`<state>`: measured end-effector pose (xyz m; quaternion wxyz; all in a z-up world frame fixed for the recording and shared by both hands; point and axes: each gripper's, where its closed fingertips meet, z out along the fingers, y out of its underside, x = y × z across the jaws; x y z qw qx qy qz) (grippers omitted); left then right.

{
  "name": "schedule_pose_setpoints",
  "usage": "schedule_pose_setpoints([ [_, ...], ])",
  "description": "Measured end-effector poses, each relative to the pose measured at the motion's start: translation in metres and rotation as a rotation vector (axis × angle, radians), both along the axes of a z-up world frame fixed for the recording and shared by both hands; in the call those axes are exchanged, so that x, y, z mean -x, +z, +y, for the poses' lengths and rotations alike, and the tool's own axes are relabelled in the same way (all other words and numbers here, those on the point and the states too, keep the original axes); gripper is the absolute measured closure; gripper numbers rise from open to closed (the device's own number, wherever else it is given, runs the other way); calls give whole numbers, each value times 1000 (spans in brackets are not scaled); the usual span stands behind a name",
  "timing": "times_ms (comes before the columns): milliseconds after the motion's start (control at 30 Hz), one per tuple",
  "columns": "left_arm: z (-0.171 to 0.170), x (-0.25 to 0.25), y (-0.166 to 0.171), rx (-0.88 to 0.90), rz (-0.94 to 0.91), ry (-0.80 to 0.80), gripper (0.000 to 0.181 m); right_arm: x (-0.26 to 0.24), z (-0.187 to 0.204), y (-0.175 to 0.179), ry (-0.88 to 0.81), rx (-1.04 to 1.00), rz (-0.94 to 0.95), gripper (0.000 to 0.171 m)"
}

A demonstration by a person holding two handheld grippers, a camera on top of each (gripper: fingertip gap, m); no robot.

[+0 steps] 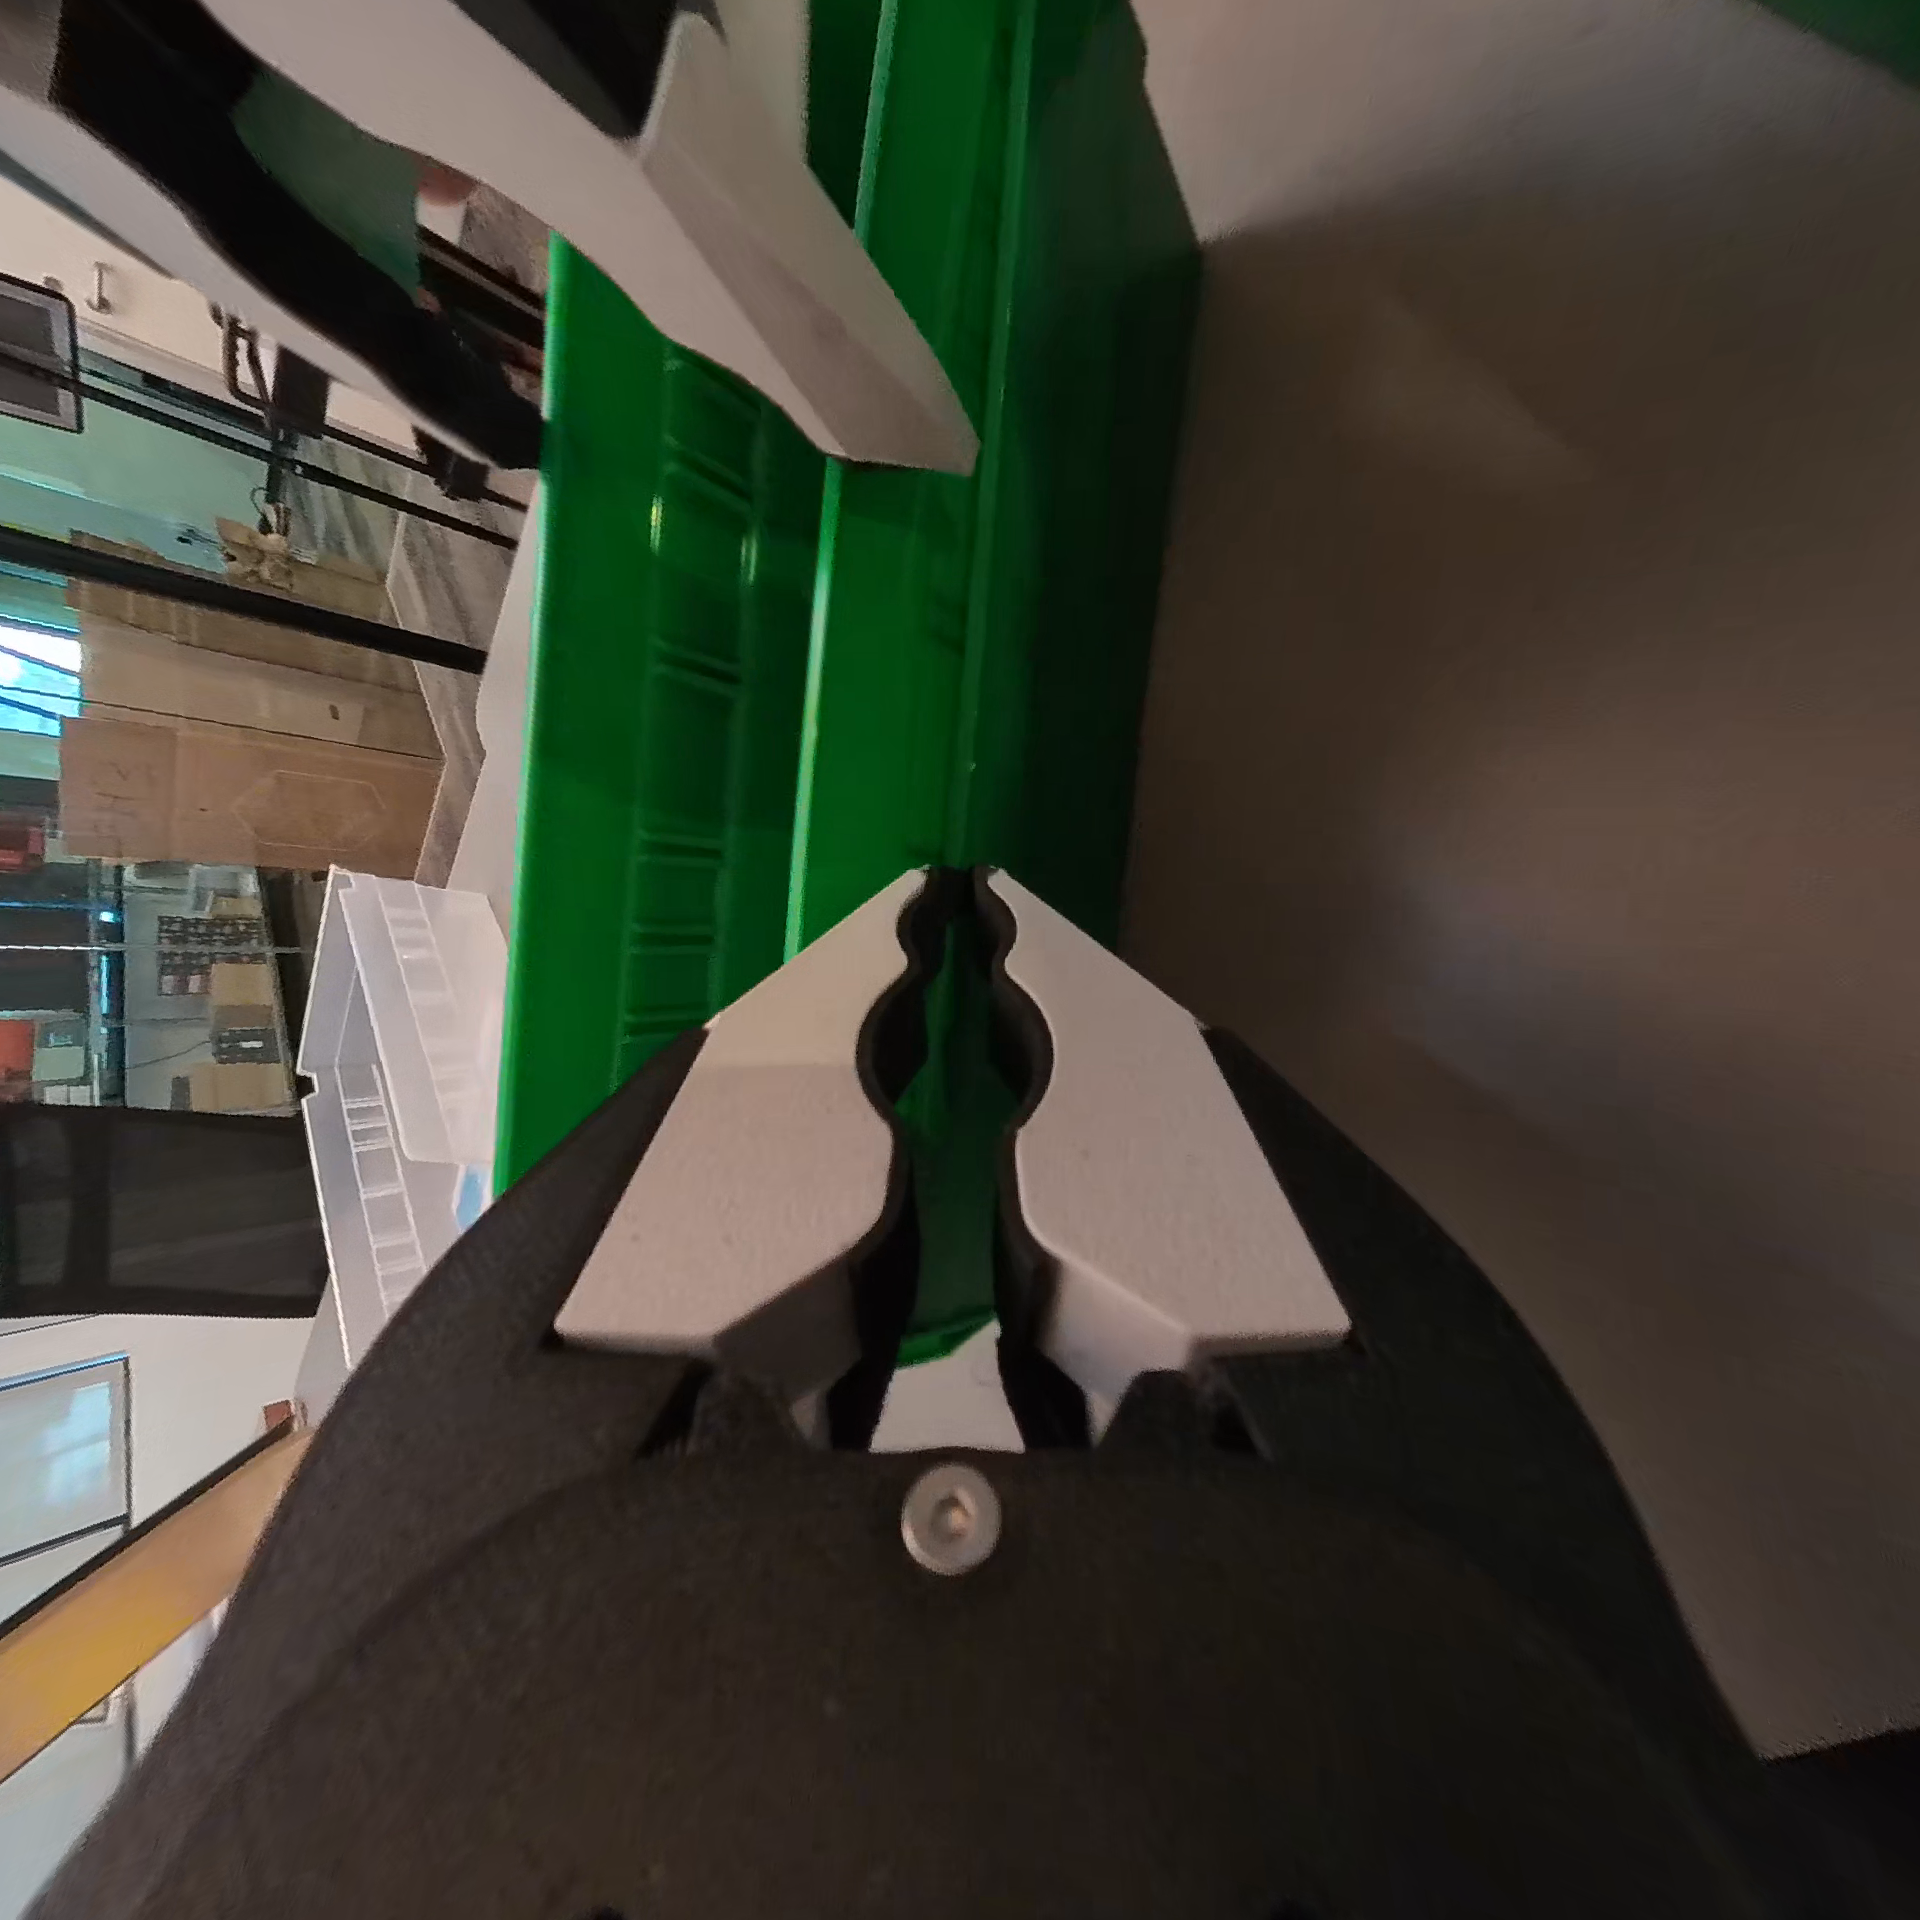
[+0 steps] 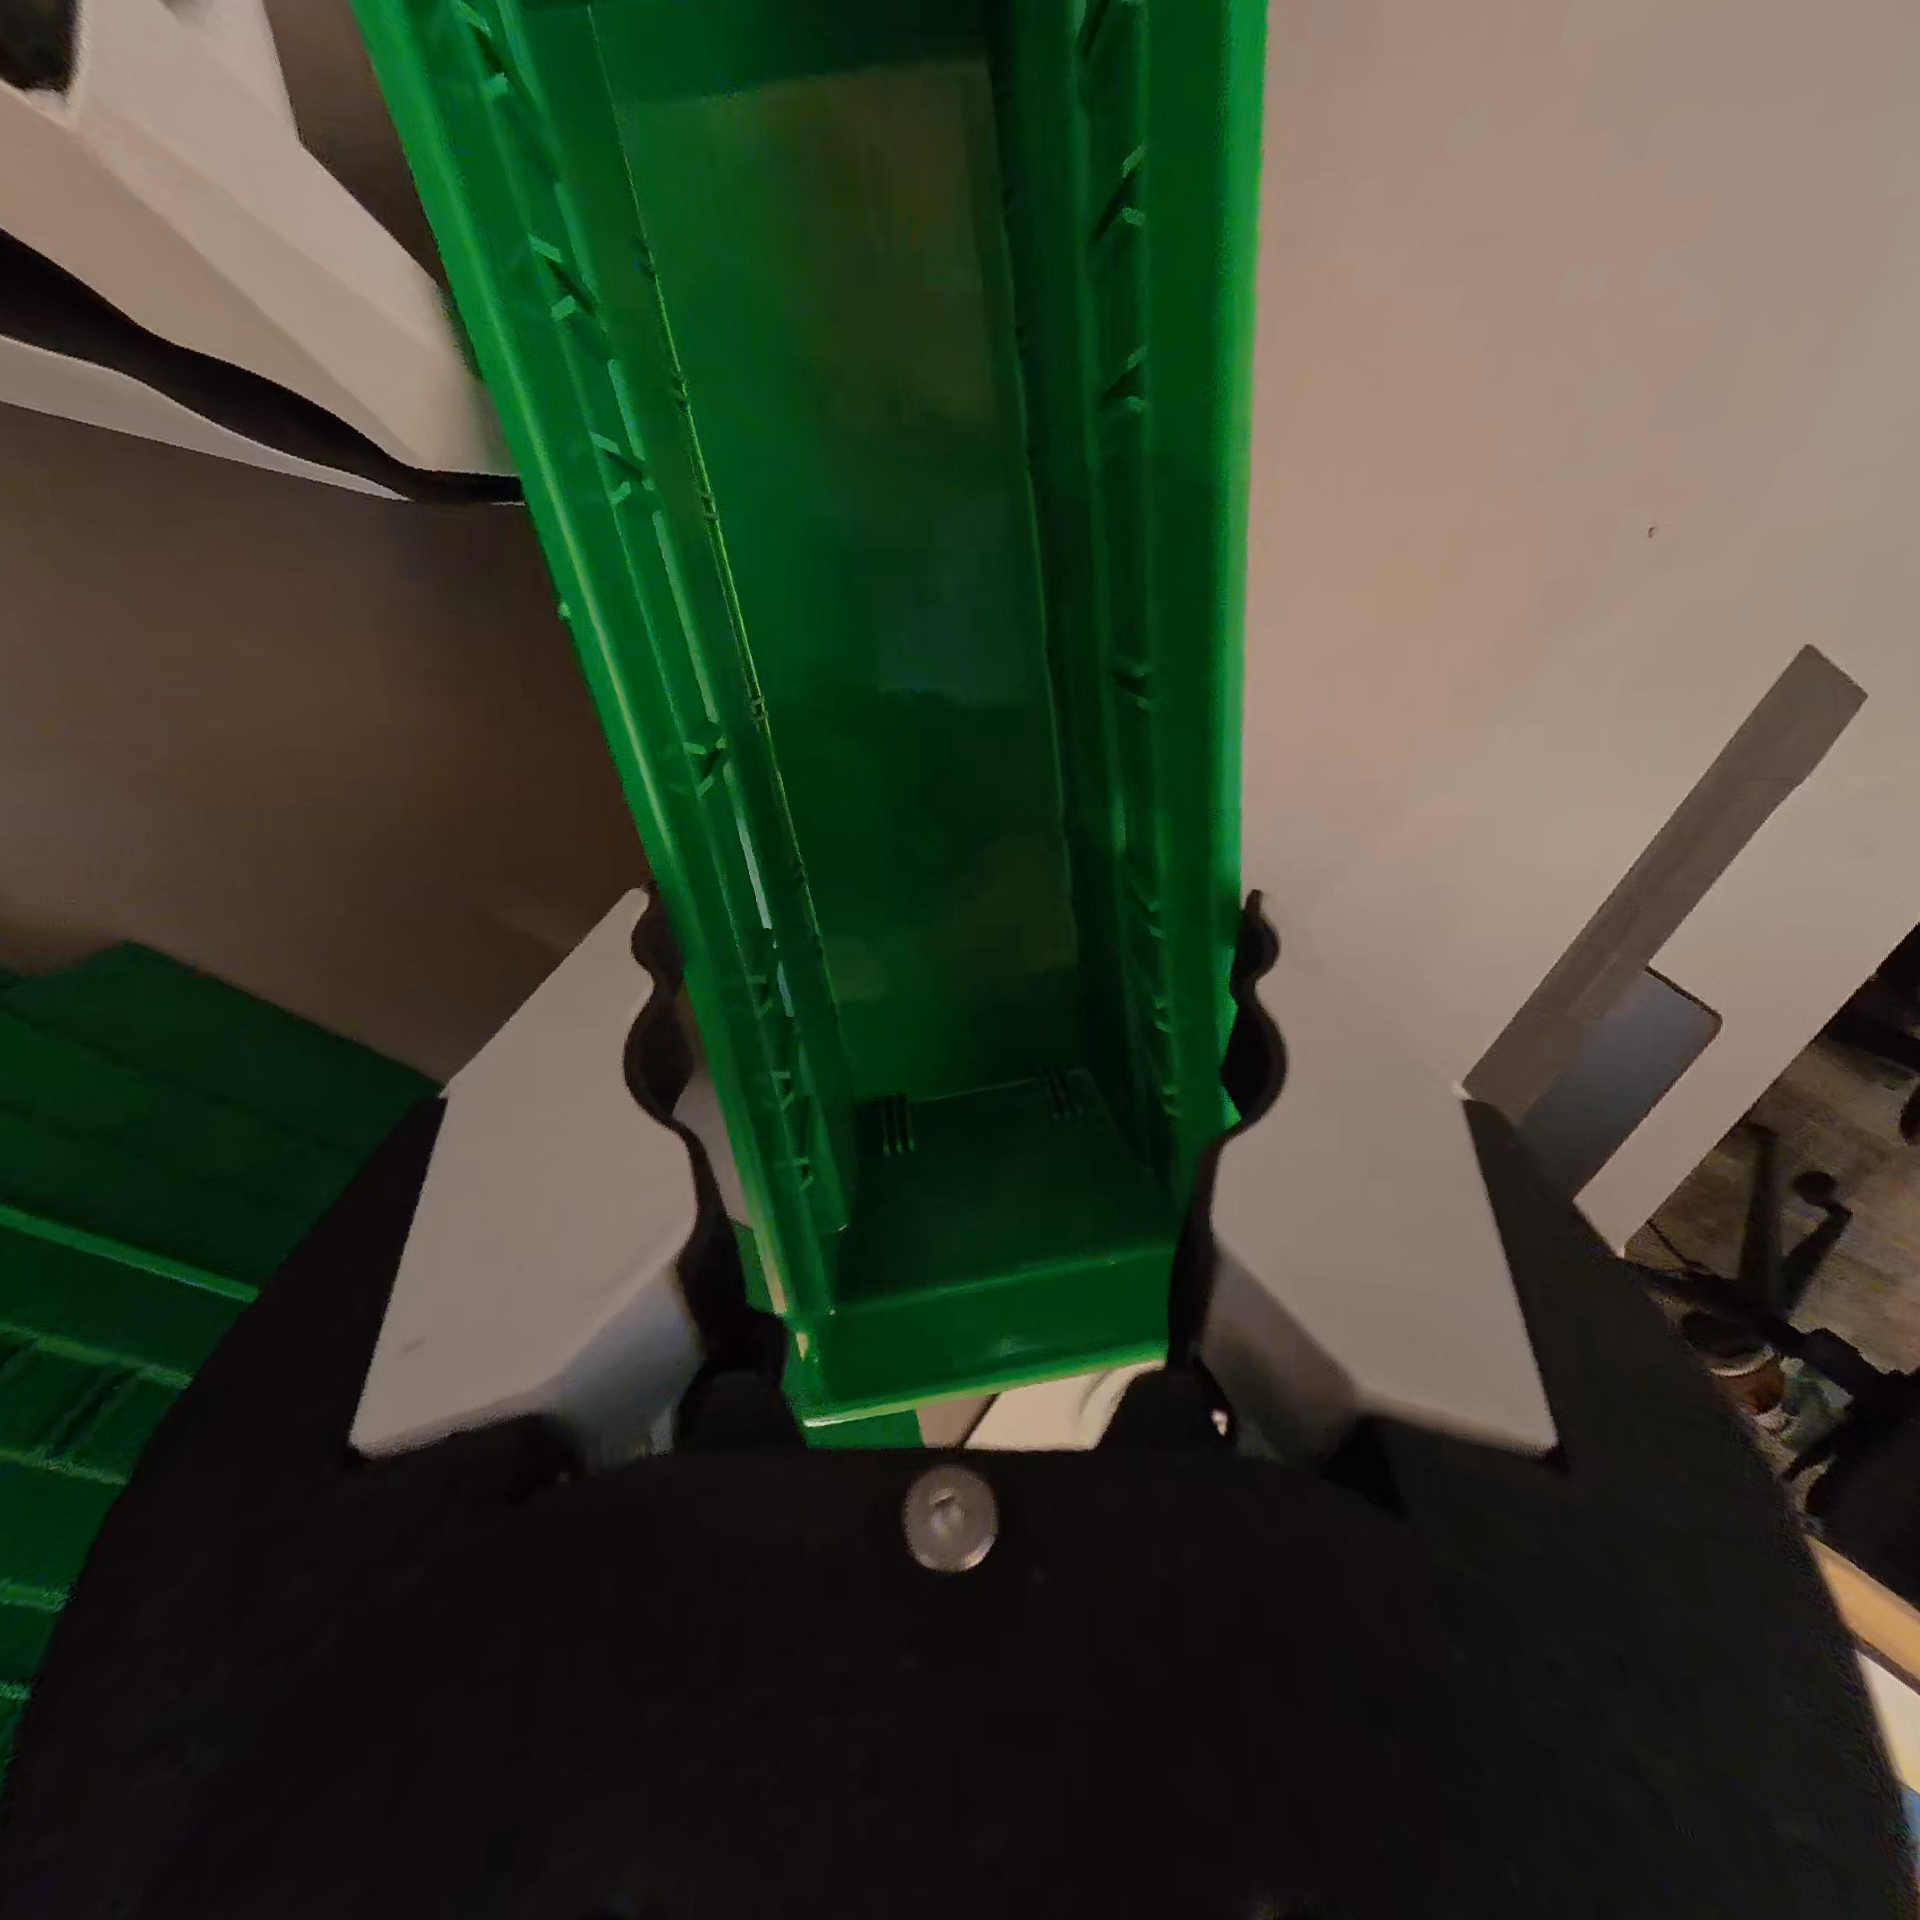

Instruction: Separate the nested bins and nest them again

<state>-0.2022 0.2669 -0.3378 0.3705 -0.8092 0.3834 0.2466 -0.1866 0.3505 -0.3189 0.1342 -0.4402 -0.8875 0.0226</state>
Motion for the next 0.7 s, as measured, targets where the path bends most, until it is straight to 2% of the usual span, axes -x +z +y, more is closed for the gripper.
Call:
schedule_pose_setpoints([
  [100,1,0,0,8,-6,-3,179,-1,2,-1,28,11,-4,59],
  [467,8,10,3,54,-101,-39,178,-13,22,-4,89,105,-94,59],
  [700,10,12,3,55,-115,-42,178,-12,22,0,80,101,-71,81],
])
